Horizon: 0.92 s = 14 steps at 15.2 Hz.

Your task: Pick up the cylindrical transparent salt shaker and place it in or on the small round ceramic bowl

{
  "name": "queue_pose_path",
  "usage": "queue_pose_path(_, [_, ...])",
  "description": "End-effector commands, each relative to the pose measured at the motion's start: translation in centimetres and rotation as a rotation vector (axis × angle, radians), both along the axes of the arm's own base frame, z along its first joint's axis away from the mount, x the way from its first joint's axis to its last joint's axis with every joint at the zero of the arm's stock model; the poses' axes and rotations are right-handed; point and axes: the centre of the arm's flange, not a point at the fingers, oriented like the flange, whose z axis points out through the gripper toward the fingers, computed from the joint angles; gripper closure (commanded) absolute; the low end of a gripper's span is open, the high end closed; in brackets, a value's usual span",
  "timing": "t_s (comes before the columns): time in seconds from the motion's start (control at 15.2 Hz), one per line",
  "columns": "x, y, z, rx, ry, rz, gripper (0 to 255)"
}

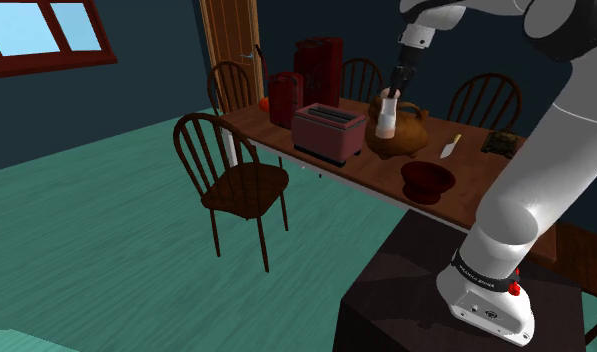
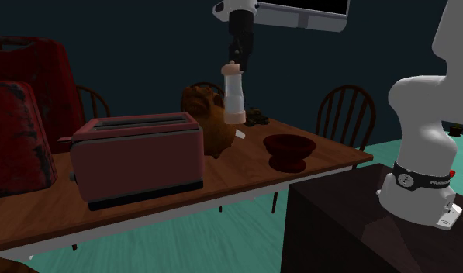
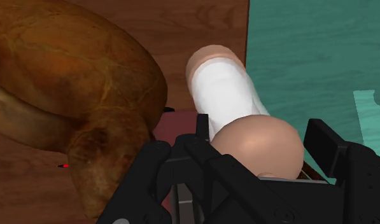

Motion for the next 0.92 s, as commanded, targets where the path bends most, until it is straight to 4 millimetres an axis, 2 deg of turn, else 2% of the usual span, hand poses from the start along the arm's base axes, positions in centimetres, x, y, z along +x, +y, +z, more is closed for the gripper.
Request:
queue_pose_path(0.0, [-2.3,0.4,0.8,-0.001,0.0,0.0,255])
queue_pose_path(0.86, [-18.7,2.9,5.1,-0.001,0.0,0.0,255])
